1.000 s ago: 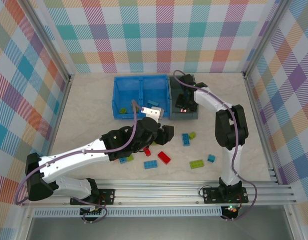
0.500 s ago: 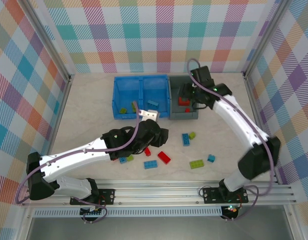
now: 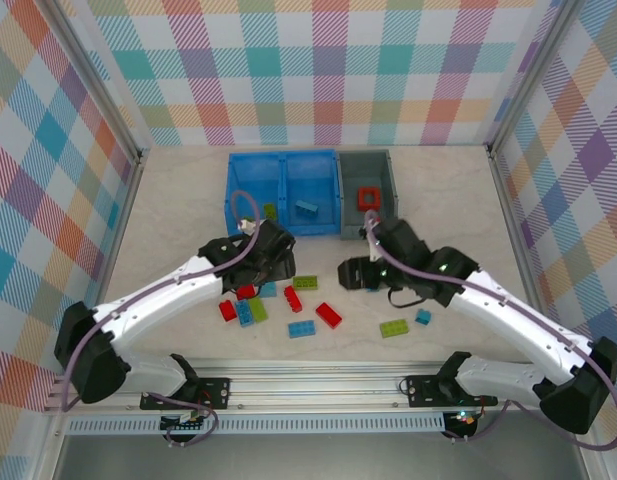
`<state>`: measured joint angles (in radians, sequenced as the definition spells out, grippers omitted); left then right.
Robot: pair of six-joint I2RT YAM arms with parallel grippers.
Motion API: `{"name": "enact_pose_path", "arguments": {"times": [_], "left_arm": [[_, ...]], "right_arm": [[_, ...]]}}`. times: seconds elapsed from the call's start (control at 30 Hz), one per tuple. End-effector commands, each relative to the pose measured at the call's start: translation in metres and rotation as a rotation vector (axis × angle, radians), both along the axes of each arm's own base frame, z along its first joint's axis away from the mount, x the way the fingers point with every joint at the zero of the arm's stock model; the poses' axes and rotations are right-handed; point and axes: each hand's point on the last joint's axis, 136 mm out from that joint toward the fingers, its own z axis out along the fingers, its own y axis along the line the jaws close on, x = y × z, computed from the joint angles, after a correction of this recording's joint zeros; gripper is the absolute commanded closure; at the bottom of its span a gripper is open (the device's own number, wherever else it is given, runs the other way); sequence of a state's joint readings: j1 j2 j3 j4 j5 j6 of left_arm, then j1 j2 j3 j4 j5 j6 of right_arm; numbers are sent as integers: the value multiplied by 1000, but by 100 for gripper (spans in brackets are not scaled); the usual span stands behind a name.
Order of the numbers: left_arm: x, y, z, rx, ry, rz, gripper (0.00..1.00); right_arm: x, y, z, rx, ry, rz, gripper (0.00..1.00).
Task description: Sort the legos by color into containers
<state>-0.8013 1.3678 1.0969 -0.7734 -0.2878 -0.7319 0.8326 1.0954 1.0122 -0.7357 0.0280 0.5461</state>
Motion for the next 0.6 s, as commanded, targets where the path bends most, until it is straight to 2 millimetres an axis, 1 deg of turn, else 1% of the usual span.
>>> {"name": "enact_pose_path", "arguments": {"times": [0.0,0.07,0.13,0.2,0.37,0.47,0.57], "left_arm": [[-7,11,-34,105,135,-53,24],[-5,11,-48,136,172,-103,23],[-4,11,-52,185,180,-196,22],[-4,12,-53,244,195,-299,22],[-11,8,-55,341,263,-633,23],[-9,8,-57,397,245,-770,23],[-6,11,-66,465,220,-891,22]], "right_arm": [[-19,6,-15,6,54,0,33],[-25,9,-20,3,59,0,33],[-27,10,-21,-2,56,-1,33],[-27,11,-21,-3,55,-2,33],[-22,12,-18,-15,36,4,32],[-20,15,-14,-13,27,5,32],[-18,16,-12,-8,25,1,32]]}}
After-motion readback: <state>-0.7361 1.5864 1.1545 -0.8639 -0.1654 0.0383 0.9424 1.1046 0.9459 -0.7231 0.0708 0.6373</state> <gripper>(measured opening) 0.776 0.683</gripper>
